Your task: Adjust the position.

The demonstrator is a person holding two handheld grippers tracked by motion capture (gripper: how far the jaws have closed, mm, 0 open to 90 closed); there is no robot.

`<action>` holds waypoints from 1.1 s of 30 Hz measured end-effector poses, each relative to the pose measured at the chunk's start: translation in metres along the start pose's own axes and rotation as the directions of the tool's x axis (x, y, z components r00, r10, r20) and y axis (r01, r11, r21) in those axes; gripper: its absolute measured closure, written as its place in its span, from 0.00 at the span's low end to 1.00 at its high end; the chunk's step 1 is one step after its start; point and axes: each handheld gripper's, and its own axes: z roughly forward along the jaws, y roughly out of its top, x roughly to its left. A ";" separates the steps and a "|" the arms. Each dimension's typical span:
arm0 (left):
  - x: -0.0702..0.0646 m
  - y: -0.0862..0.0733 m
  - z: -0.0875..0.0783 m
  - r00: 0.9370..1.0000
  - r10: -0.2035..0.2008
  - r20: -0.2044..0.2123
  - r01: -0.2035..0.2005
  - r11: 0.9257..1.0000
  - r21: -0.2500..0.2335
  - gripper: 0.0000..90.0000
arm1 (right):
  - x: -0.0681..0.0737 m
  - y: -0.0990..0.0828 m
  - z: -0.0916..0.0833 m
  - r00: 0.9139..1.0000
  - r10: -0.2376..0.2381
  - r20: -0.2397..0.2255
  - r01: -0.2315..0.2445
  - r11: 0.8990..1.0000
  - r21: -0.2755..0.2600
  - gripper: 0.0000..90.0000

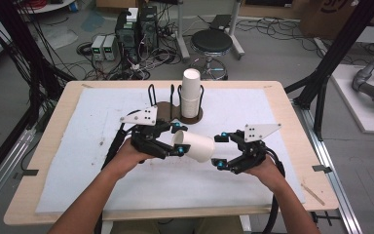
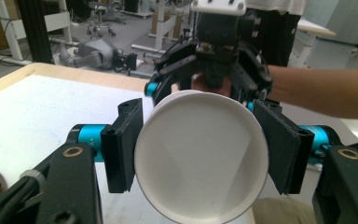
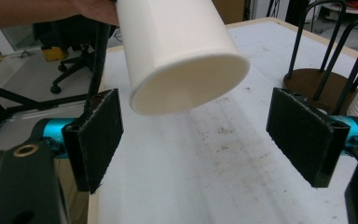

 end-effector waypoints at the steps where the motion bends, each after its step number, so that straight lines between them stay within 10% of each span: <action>1: 0.000 0.000 0.000 1.000 0.001 0.003 -0.001 1.000 -0.001 0.40 | 0.000 -0.001 0.001 1.000 0.003 -0.007 -0.003 1.000 -0.004 0.21; 33: -0.004 0.000 0.008 0.998 -0.007 0.064 0.011 0.998 -0.059 0.40 | 0.002 -0.009 0.013 0.995 -0.027 -0.098 0.013 0.989 -0.149 0.28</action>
